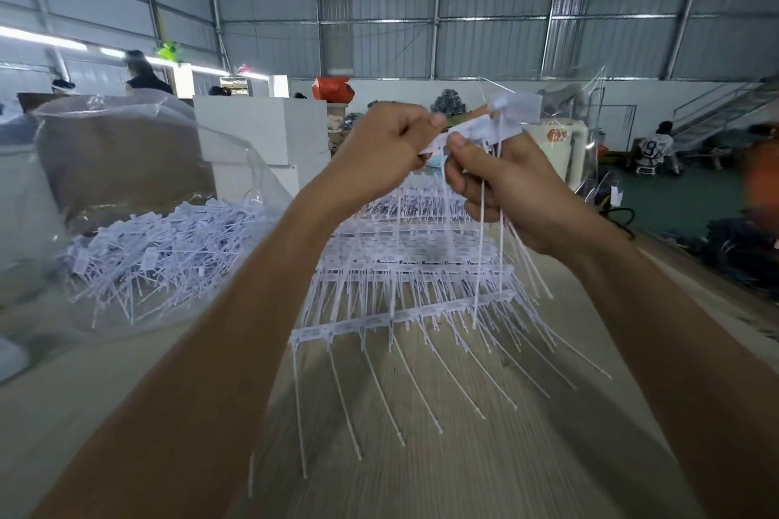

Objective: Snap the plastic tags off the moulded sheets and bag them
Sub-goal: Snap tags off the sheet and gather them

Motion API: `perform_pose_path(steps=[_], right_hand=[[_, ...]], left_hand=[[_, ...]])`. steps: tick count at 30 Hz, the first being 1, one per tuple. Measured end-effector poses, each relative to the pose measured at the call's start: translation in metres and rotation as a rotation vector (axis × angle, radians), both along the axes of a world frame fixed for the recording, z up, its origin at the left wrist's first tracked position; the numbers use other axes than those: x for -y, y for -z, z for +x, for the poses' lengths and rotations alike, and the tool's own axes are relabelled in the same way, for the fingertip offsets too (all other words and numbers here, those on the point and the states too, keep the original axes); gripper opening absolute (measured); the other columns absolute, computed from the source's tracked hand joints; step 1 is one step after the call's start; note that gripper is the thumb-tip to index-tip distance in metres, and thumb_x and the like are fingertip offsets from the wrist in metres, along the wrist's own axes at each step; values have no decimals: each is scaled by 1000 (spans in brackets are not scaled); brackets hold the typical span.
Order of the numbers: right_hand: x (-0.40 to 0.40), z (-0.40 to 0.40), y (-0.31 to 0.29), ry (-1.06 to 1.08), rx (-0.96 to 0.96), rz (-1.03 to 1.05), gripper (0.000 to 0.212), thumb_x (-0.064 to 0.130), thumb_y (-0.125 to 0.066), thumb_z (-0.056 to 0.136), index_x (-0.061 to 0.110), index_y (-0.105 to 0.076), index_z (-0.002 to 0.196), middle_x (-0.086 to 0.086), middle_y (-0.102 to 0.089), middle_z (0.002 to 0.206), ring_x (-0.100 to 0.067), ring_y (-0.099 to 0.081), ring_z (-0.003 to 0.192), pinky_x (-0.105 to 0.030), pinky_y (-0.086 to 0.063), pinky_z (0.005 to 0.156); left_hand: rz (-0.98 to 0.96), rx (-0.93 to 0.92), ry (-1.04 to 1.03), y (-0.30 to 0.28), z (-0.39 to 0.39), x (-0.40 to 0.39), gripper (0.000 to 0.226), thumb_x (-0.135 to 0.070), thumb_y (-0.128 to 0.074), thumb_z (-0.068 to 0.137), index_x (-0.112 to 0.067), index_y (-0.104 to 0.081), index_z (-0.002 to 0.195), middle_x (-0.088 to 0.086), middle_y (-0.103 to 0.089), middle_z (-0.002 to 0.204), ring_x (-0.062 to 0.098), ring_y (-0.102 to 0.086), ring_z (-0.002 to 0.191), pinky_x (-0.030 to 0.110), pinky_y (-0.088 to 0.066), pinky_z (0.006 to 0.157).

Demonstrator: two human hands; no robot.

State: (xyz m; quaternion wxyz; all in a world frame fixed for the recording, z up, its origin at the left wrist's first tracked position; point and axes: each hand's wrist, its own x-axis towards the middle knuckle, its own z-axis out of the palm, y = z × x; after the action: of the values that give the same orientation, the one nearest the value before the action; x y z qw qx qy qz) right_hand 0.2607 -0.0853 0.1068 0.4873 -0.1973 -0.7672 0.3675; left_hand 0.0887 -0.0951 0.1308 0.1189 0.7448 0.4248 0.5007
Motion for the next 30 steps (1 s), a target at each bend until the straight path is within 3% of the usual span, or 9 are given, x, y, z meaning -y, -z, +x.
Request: perform_pose_path(steps=[3, 6, 11, 15, 19, 22, 25, 28, 30], right_hand=[[-7, 2, 6, 143, 124, 26, 18, 17, -50, 106, 11, -52, 89, -1, -52, 62, -7, -39, 45, -21, -32, 41], [-12, 3, 9, 383, 441, 275, 8, 19, -51, 105, 22, -50, 98, 3, -57, 68, -6, -52, 54, -26, -43, 54], [-15, 7, 4, 447, 563, 373, 17, 18, -52, 104, 13, -40, 115, -5, -59, 79, -30, -59, 73, -41, -48, 69], [-20, 10, 12, 765, 825, 547, 59, 10, -51, 100, 15, -22, 150, -6, -51, 82, -31, -48, 70, -39, -43, 62], [-23, 15, 12, 566, 502, 342, 16, 17, -47, 104, 17, -36, 116, -7, -59, 77, -31, -56, 67, -38, -41, 59], [-27, 15, 7, 509, 273, 225, 10, 20, -49, 104, 20, -40, 107, 2, -55, 75, -18, -48, 58, -34, -37, 54], [-25, 14, 5, 527, 270, 246, 11, 18, -49, 103, 21, -40, 109, 6, -61, 75, -15, -54, 57, -35, -42, 52], [-22, 15, 8, 531, 327, 293, 11, 16, -44, 105, 22, -36, 110, 0, -67, 80, -24, -67, 68, -49, -58, 63], [-21, 15, 8, 508, 294, 269, 9, 20, -44, 106, 23, -36, 109, 0, -63, 81, -19, -66, 60, -48, -58, 56]], left_hand=[[180, -353, -279, 5, 2, -4, 38, -34, -49, 104, -23, -50, 68, -7, -51, 62, 14, -49, 57, 31, -41, 60], [293, -633, -472, 14, 6, -9, 23, -31, -48, 103, -24, -61, 85, 2, -63, 80, 27, -60, 76, 33, -39, 64], [322, -685, -509, 16, 11, -2, 19, -21, -52, 96, -22, -68, 106, 6, -68, 92, 32, -63, 83, 34, -38, 65], [306, -796, -501, 14, 12, 0, 17, -21, -49, 96, -18, -65, 99, 10, -67, 92, 36, -63, 82, 36, -42, 64], [204, -707, -410, 12, 9, -5, 24, -27, -41, 104, -16, -58, 93, 8, -64, 89, 32, -59, 82, 39, -45, 67], [45, -714, -324, 15, 2, -11, 17, -16, -44, 102, -16, -60, 104, 7, -65, 99, 30, -60, 89, 40, -49, 75], [-76, -693, -206, 16, 2, -13, 34, -7, -44, 100, -16, -61, 129, 11, -65, 116, 28, -62, 96, 43, -53, 84], [-39, -575, -133, 11, 3, -11, 25, -5, -46, 102, -13, -67, 114, 0, -64, 88, 20, -56, 71, 33, -44, 62], [-12, -502, -104, 7, 2, -9, 21, -7, -52, 102, -20, -68, 101, -12, -59, 76, 10, -51, 63, 28, -37, 57]])
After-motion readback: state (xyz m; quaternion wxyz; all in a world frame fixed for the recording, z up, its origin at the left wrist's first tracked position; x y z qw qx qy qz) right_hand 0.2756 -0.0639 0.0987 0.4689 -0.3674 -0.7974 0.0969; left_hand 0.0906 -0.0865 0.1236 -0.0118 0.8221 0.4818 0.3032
